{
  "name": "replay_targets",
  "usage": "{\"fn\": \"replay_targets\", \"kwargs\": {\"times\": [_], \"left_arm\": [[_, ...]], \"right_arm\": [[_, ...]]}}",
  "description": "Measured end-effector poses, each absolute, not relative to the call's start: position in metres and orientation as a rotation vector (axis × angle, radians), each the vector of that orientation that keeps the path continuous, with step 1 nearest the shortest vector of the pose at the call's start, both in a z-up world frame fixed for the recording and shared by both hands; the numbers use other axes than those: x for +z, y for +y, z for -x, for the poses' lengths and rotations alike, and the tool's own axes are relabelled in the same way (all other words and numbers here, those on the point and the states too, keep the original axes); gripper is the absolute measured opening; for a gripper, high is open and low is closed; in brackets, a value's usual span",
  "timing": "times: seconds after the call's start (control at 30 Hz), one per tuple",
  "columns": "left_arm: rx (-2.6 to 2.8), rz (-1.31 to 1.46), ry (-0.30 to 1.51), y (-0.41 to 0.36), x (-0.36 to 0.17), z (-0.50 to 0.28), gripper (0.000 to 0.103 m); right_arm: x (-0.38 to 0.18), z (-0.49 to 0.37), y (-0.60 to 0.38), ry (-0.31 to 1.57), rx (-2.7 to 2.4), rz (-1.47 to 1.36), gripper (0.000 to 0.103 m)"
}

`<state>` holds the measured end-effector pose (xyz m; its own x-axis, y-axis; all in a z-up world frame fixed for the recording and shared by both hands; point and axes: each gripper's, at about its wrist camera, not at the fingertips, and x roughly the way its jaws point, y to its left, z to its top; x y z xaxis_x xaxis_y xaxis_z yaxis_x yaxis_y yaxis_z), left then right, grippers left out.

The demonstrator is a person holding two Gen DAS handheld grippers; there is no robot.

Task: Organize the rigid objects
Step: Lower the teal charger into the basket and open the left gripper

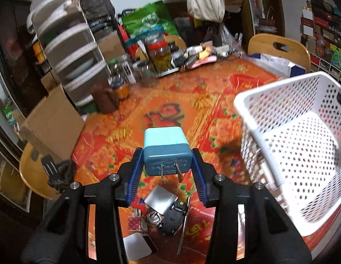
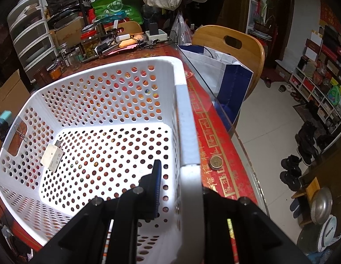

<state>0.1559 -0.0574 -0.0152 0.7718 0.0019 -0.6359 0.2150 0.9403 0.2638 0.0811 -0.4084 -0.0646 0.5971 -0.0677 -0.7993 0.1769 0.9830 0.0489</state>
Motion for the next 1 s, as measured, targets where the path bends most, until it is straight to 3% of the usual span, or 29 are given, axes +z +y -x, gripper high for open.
{"fn": "replay_targets", "kwargs": {"times": [0.23, 0.43, 0.67, 1.0], "left_arm": [[-0.171, -0.415, 0.591, -0.113, 0.036, -0.123, 0.04], [-0.244, -0.523, 0.612, -0.187, 0.048, -0.107, 0.04], [-0.304, -0.627, 0.763, -0.266, 0.017, -0.111, 0.041], [-0.38, -0.744, 1.012, -0.318, -0.059, -0.14, 0.041]], "right_arm": [[-0.065, -0.081, -0.409, 0.921, -0.141, -0.125, 0.016], [-0.065, -0.081, -0.408, 0.921, -0.14, -0.125, 0.016], [-0.065, -0.082, -0.407, 0.923, -0.133, -0.123, 0.016], [-0.065, -0.083, -0.409, 0.918, -0.112, -0.123, 0.016]]}}
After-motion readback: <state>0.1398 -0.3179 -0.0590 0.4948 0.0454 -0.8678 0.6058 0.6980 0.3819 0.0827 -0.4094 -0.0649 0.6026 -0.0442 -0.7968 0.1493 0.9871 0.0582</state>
